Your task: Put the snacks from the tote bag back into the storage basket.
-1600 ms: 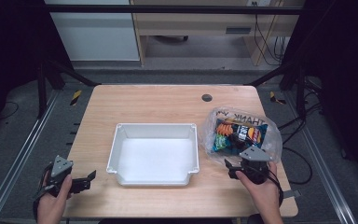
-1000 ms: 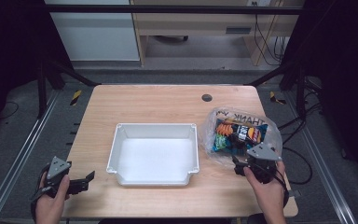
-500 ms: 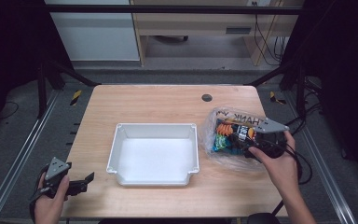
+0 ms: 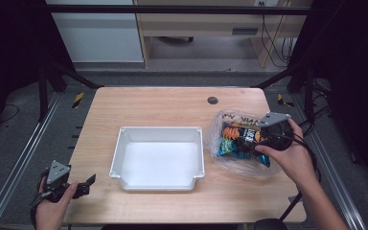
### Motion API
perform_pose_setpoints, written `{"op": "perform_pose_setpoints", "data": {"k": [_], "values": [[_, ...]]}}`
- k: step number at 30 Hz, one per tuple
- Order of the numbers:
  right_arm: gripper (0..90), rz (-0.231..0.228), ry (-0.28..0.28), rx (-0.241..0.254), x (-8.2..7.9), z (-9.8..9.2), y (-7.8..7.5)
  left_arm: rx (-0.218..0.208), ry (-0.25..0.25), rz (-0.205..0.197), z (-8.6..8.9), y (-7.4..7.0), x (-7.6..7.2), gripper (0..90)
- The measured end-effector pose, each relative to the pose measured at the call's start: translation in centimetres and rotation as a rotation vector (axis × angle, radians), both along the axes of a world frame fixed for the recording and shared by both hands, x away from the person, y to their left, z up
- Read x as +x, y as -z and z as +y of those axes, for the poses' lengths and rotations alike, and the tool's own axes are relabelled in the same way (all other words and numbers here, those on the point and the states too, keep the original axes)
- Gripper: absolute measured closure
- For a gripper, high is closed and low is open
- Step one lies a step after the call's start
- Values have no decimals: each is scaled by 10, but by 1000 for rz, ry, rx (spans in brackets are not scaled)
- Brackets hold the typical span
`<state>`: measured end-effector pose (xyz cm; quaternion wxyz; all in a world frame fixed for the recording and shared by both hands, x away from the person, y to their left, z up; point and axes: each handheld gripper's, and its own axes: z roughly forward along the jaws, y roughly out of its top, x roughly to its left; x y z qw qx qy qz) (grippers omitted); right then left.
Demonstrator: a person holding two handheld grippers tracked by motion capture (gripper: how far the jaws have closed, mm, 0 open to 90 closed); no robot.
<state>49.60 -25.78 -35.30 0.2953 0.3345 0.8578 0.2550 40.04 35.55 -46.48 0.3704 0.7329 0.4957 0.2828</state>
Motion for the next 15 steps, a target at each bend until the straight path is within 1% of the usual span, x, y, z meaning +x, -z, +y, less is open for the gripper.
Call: {"op": "perform_pose_setpoints", "data": {"k": [1,3,4,5,6,9,13,14,15], "values": [[53,13,-15,-14,3,1,-2,-1,-1,-4,0,-1,0,28],[55,15,-18,-16,5,1,-3,-2,0,-6,0,-1,0,29],[61,19,-20,-7,7,1,-5,-3,2,-7,0,-2,0,29],[68,24,-22,-1,12,-1,-7,-3,4,-9,-1,-2,0,30],[71,29,-29,-1,15,-2,-8,-3,11,-7,-2,-2,1,29],[75,54,-41,17,23,-6,-8,0,16,-6,-4,-1,0,30],[93,87,-46,-5,34,-9,-5,-1,13,-3,-2,-1,1,29],[93,87,-46,-5,34,-9,-5,-1,13,-3,-2,-1,1,29],[100,91,-50,-9,37,-10,-4,-3,11,-1,-2,-1,1,29]]}}
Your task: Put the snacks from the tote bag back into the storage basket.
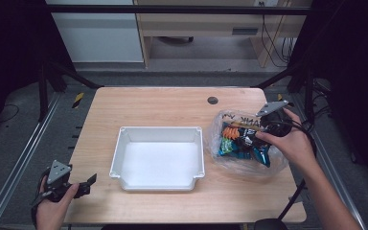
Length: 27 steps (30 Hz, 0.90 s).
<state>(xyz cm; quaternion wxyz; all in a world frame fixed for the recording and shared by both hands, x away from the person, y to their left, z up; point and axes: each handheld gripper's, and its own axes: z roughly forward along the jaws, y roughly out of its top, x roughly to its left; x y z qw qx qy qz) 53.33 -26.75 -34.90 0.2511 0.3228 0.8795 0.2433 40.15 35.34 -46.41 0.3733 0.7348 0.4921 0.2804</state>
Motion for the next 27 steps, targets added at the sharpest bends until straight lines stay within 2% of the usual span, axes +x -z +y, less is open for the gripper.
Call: {"op": "perform_pose_setpoints", "data": {"k": [2,6,12,19,22,23,27], "values": [[106,28,-28,-3,8,-1,3,1,-1,0,0,0,0,29],[115,61,-50,-14,14,2,8,7,6,5,0,0,0,29],[129,79,-78,-49,17,7,14,7,9,6,0,0,0,29],[138,91,-100,-42,22,13,18,11,19,7,-2,0,0,30],[138,109,-99,-42,22,13,19,11,19,8,-2,1,0,30],[136,127,-107,-55,25,13,22,9,18,10,-2,1,0,30],[140,144,-107,-72,26,15,25,9,20,11,-2,1,0,31]]}}
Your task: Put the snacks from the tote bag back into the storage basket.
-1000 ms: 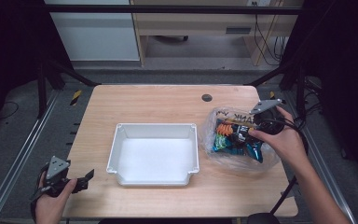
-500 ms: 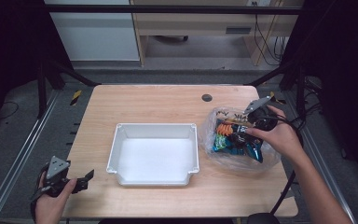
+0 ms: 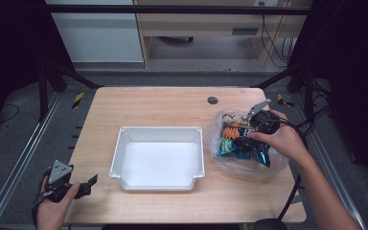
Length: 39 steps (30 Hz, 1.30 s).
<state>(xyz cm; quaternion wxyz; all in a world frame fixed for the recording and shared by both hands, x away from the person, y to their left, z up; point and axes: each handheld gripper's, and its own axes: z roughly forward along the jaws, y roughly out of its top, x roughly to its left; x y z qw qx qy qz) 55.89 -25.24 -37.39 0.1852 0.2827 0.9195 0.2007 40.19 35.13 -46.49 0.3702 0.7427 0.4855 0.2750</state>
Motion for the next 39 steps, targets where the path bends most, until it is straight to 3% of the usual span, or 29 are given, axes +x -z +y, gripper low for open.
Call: {"op": "perform_pose_setpoints", "data": {"k": [8,13,39], "values": [[179,6,-29,-3,2,-1,2,1,3,1,0,0,0,31],[190,12,-33,27,1,-2,2,2,10,8,-1,0,0,31],[182,121,-44,-78,23,4,45,3,20,14,-3,1,1,32]]}}
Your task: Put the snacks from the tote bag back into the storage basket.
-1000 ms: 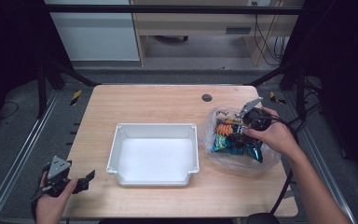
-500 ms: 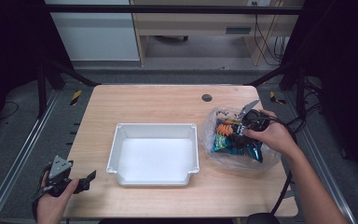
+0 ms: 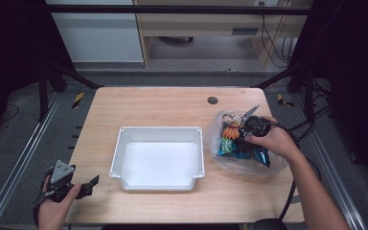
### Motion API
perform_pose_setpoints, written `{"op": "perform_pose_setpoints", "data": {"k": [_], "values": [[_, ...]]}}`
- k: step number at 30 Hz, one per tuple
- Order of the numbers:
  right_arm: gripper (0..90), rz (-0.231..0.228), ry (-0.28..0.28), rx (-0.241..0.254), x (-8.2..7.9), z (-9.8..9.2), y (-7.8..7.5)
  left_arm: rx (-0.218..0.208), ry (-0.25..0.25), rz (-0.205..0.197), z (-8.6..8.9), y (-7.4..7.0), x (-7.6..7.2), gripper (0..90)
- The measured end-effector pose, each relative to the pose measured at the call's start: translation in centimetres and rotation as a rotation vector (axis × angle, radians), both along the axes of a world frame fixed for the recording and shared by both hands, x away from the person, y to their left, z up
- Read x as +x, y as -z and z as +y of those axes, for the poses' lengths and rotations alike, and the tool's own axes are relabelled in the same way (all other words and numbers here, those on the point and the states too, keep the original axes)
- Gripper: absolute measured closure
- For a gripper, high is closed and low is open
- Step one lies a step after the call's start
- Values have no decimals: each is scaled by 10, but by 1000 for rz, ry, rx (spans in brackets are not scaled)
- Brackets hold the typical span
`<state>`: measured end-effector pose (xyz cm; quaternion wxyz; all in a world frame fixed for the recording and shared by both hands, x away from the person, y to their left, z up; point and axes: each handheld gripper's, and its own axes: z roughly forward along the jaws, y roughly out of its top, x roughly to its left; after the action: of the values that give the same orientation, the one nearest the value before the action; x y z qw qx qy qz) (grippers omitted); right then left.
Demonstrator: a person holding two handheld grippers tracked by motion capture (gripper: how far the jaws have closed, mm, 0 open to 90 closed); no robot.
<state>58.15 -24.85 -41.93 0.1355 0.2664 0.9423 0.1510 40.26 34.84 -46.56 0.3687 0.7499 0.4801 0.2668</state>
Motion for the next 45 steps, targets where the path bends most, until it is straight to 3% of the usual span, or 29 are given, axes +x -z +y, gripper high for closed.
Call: {"op": "perform_pose_setpoints", "data": {"k": [16,19,30,45], "values": [[148,14,-16,-32,0,3,19,5,0,6,0,1,0,34],[185,28,-18,-45,0,4,19,5,1,6,0,1,0,34],[324,23,-28,-13,-4,-3,11,7,6,7,-1,1,0,35],[373,-10,-46,7,-12,-10,2,6,4,11,0,1,0,36]]}}
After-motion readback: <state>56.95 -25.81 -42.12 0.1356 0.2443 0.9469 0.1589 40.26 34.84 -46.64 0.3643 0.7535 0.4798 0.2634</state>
